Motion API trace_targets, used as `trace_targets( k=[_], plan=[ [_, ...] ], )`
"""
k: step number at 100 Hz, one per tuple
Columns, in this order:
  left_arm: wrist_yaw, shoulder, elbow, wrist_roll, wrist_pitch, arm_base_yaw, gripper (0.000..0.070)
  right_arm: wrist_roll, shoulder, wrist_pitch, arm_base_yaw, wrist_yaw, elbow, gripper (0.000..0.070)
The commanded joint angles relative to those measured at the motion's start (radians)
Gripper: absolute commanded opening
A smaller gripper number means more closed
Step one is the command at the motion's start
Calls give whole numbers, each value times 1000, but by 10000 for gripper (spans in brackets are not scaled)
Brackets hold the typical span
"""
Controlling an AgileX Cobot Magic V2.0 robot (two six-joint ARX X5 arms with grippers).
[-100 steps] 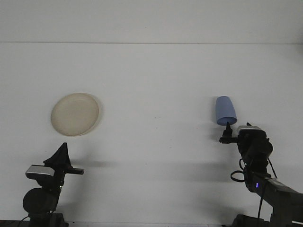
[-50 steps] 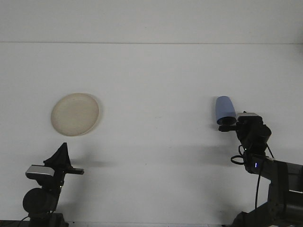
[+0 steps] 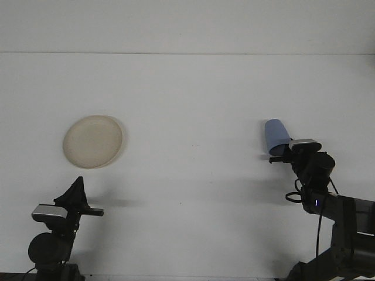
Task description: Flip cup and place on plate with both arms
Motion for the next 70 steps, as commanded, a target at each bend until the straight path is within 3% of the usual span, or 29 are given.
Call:
trace_targets(
  k=[1,40,52,70],
  plan=[
    [5,-1,-20,-7,10,2,11,0,4,6,-2,-12,10,6],
    [5,-1,-20,-7,10,2,11,22,-314,-319,41,-11,10,5],
    [5,-1,-20,-7,10,2,11,35,-481,-492,77,50,10,5],
    [5,-1,-20,-7,10,2,11,132,-737,-786,152,118,11,4]
  ],
)
